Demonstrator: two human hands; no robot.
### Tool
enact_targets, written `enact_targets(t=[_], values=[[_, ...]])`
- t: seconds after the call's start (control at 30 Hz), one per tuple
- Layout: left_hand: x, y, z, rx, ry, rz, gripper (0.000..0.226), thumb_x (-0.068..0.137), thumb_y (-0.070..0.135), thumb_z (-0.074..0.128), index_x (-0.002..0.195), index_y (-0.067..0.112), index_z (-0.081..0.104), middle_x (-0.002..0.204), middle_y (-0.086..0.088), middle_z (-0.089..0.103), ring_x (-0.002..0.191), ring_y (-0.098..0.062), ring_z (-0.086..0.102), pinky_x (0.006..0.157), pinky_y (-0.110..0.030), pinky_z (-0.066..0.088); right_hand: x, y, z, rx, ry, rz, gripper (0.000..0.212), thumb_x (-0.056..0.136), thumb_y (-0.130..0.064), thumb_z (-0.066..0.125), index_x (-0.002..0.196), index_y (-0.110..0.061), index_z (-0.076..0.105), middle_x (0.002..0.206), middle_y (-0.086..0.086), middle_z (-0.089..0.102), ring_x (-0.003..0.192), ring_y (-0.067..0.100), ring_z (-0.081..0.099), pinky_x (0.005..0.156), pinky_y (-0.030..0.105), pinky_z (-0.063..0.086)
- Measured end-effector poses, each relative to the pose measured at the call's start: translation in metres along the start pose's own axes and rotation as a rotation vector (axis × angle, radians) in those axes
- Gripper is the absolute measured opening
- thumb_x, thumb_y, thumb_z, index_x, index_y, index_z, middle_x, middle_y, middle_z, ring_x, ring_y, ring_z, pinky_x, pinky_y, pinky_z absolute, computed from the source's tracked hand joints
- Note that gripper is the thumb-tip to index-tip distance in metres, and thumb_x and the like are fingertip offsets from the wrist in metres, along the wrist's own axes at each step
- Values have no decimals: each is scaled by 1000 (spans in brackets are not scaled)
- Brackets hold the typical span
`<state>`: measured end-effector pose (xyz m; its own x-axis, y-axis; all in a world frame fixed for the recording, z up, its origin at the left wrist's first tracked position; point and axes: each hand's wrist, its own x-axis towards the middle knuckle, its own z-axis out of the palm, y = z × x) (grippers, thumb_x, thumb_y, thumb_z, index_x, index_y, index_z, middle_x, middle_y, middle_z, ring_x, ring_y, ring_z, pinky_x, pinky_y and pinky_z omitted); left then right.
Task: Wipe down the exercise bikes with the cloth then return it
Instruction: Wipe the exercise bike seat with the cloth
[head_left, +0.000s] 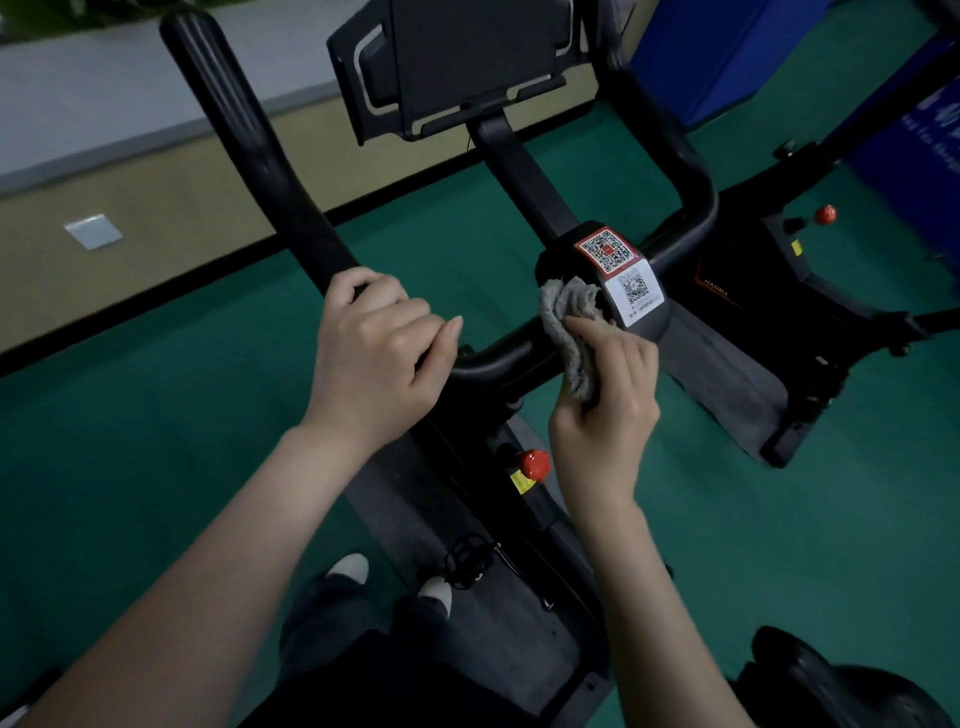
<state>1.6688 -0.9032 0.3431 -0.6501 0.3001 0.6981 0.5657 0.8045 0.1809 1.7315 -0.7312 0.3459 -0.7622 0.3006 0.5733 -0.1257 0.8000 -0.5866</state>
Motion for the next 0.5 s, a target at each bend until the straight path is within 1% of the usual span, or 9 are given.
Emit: enact_targets(t=[0.07, 0.1, 0.17, 0.2, 0.27, 0.3, 0.4, 0.43, 0.5], values=[[2, 0, -4, 10, -55, 22, 49, 98, 24, 44, 54, 9, 56, 51, 1, 55, 62, -23, 53, 86, -36, 33, -6, -3, -4, 52, 7, 65, 48, 67, 18, 49, 107, -2, 67, 99, -2, 63, 99, 24, 56, 89, 24, 45], [3, -1, -6, 7, -91, 31, 50, 99, 28, 43, 55, 9, 58, 52, 1, 57, 65, -23, 54, 87, -36, 32, -9, -2, -8, 92, 8, 126, 45, 71, 16, 53, 107, -5, 67, 99, -3, 63, 97, 24, 59, 88, 28, 48], [5, -2, -11, -21, -175, 44, 55, 100, 35, 37, 60, 9, 63, 56, 2, 60, 68, -23, 55, 89, -36, 30, -16, -3, -17, 195, 0, 306, 33, 82, 8, 59, 106, -12, 68, 96, 2, 67, 87, 24, 63, 79, 40, 52], [6, -2, -13, -41, -216, 47, 56, 100, 38, 34, 63, 10, 65, 58, 2, 62, 70, -22, 56, 89, -36, 29, -20, -4, -22, 252, -6, 397, 25, 86, 2, 60, 105, -14, 67, 92, 5, 68, 80, 24, 63, 72, 42, 53], [8, -2, -20, -83, -292, 55, 56, 100, 42, 31, 70, 12, 68, 65, 2, 65, 74, -23, 57, 90, -37, 27, -30, -10, -33, 328, 22, 520, 17, 90, -6, 61, 103, -16, 68, 87, 2, 68, 72, 20, 60, 64, 38, 51], [9, -3, -23, -110, -327, 56, 54, 99, 43, 30, 75, 13, 68, 71, 2, 67, 77, -22, 58, 91, -37, 27, -35, -14, -39, 336, 50, 559, 16, 90, -7, 62, 102, -17, 68, 88, -3, 69, 72, 17, 61, 64, 35, 50], [13, -3, -31, -224, -411, 72, 48, 97, 46, 31, 100, 15, 68, 93, 1, 69, 89, -22, 60, 94, -40, 29, -57, -26, -50, 321, 115, 649, 16, 89, -5, 63, 99, -15, 68, 94, -12, 70, 84, 1, 64, 72, 18, 49], [13, -1, -33, -266, -423, 90, 47, 96, 46, 33, 108, 14, 66, 97, -1, 68, 92, -23, 59, 93, -40, 31, -65, -28, -53, 322, 134, 676, 15, 88, -5, 64, 99, -15, 68, 95, -12, 70, 86, -2, 63, 74, 14, 48], [10, 8, -37, -346, -434, 139, 43, 96, 41, 38, 116, 12, 62, 103, -4, 64, 96, -24, 57, 91, -39, 35, -83, -32, -57, 306, 168, 727, 14, 88, -5, 65, 98, -15, 69, 97, -9, 71, 90, 0, 64, 76, 13, 47]])
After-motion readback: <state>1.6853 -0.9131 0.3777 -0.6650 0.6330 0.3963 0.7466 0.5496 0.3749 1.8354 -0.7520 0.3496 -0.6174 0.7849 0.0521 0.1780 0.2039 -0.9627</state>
